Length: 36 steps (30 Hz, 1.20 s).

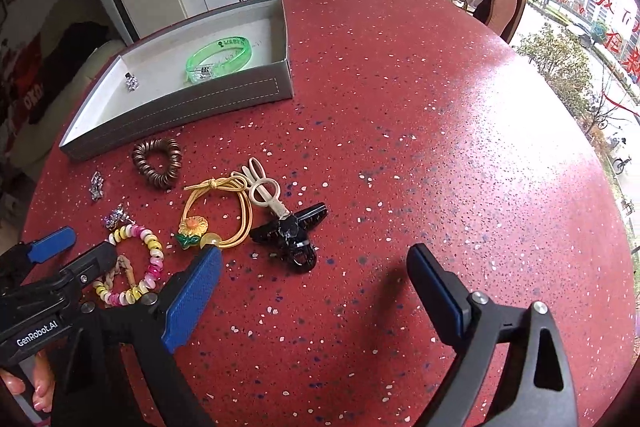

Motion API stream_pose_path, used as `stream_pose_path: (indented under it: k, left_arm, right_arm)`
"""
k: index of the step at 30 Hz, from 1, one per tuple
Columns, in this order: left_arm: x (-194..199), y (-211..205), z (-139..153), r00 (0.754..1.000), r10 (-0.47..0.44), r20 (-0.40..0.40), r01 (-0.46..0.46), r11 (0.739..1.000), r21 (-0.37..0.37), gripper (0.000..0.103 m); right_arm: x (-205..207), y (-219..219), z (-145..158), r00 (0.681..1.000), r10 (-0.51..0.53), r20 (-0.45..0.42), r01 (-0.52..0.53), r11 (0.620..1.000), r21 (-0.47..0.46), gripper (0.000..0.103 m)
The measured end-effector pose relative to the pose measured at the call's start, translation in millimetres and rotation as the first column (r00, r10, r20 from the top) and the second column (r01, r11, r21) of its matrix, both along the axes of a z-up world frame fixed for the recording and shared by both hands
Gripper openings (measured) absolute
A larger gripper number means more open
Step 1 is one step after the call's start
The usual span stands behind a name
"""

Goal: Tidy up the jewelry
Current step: 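Grasp the pink-yellow beaded bracelet with the left tool while the right tool grasps the black claw clip, then carry both into the tray, releasing the claw clip inside the green bangle and the bracelet beside it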

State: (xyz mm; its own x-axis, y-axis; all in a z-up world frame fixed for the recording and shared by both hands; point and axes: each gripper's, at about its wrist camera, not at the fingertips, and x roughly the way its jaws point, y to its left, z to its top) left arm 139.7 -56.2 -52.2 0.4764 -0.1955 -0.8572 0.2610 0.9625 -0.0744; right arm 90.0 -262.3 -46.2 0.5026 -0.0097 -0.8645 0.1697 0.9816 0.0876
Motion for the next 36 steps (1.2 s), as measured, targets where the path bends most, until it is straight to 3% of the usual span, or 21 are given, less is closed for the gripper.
stream_pose_path:
  k: [3, 5, 8, 9, 10, 11, 12, 13, 19, 36]
  left_arm:
    - [-1, -2, 1, 1.0, -0.008, 0.01, 0.008, 1.0, 0.014, 0.09]
    - [-2, -3, 1, 1.0, -0.018, 0.014, 0.017, 1.0, 0.012, 0.08]
    - [-6, -6, 0, 0.999, -0.031, 0.026, 0.03, 0.999, 0.037, 0.062]
    - [-8, -7, 1, 0.998, -0.042, 0.04, 0.04, 0.998, 0.049, 0.049]
    - [-9, -7, 1, 0.998, -0.05, 0.042, 0.048, 0.998, 0.048, 0.043]
    - [-10, -7, 1, 0.998, -0.053, 0.041, 0.051, 0.998, 0.042, 0.042]
    - [-10, -6, 1, 0.998, -0.054, 0.041, 0.052, 0.998, 0.037, 0.032]
    - [-10, -5, 2, 0.998, -0.054, 0.041, 0.053, 0.998, 0.028, 0.028]
    - [-12, 6, 3, 0.999, -0.048, 0.026, 0.05, 0.997, -0.054, 0.028]
    - [-14, 25, 29, 0.996, -0.024, 0.083, 0.037, 0.987, -0.157, 0.028]
  right_arm:
    - [4, 4, -1, 1.0, 0.01, 0.002, -0.01, 1.0, -0.02, 0.083]
    - [6, 7, -1, 1.0, 0.017, 0.007, -0.017, 0.999, -0.04, 0.079]
    - [5, 9, 0, 1.0, 0.025, 0.017, -0.025, 0.998, -0.056, 0.063]
    - [4, 10, 1, 0.999, 0.028, 0.02, -0.026, 0.998, -0.065, 0.052]
    - [3, 10, 1, 0.999, 0.03, 0.023, -0.028, 0.997, -0.068, 0.041]
    - [2, 10, 2, 0.999, 0.029, 0.025, -0.027, 0.997, -0.068, 0.039]
    - [2, 9, 2, 0.999, 0.027, 0.027, -0.025, 0.998, -0.063, 0.039]
    - [1, 8, 3, 0.999, 0.024, 0.029, -0.022, 0.998, -0.059, 0.039]
    - [-3, 4, 5, 0.999, 0.01, 0.039, -0.01, 1.0, -0.019, 0.039]
    - [-10, -7, 20, 0.997, -0.013, 0.07, 0.011, 0.999, 0.037, 0.039]
